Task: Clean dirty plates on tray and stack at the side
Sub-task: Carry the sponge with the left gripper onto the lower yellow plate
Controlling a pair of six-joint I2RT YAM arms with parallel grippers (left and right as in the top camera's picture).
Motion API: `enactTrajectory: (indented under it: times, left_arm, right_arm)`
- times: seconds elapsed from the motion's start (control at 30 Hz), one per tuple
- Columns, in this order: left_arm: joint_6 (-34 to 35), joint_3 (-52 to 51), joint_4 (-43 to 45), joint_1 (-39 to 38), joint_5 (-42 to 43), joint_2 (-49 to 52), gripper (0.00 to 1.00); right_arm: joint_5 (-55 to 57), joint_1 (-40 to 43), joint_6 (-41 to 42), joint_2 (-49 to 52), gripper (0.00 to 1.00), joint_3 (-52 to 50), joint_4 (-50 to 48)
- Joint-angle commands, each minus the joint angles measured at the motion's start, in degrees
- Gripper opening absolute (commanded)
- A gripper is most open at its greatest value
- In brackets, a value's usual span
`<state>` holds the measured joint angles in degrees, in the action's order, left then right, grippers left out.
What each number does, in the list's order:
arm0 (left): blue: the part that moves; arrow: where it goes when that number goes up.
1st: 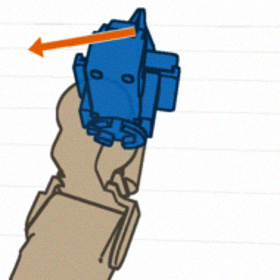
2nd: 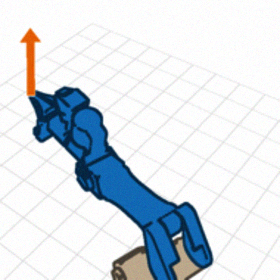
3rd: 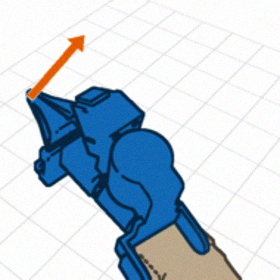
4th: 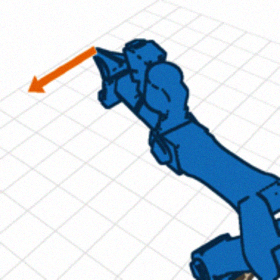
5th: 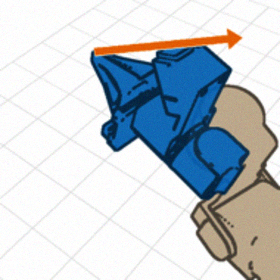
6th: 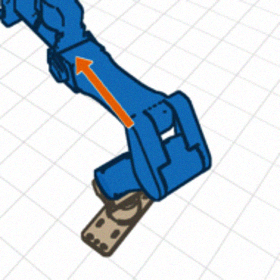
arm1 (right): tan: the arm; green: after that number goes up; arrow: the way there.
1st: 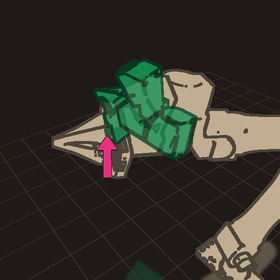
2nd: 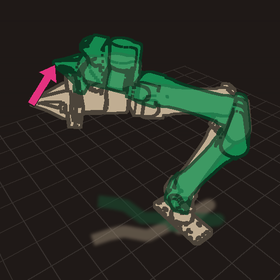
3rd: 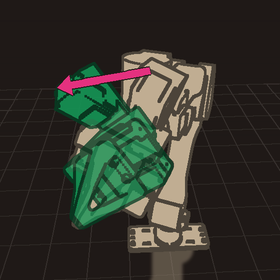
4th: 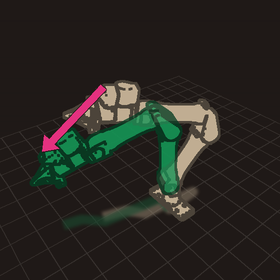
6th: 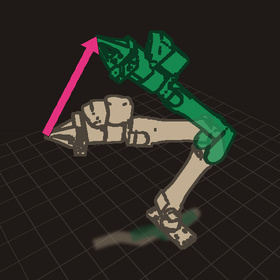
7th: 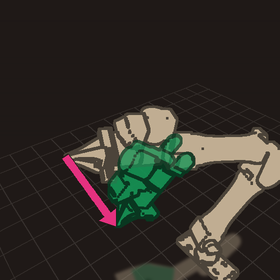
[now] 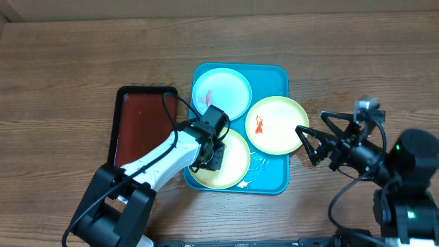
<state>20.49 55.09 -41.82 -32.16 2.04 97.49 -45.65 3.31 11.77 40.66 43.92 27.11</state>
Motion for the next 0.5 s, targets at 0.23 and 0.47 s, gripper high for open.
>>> enactTrajectory:
  times: [0.23,0.47]
  left_arm:
    - [-1.27,10.14,-4.5,2.14,0.22,-8.81,0.47]
    - [-1.27,7.96,-5.88,3.02,0.74,-7.1,0.54]
  right_arm:
    - [22.47,-11.8,3.43,12.37,1.0,9.09,25.14]
    - [23.02,-23.56,4.83,24.72,1.0,11.76,26.14]
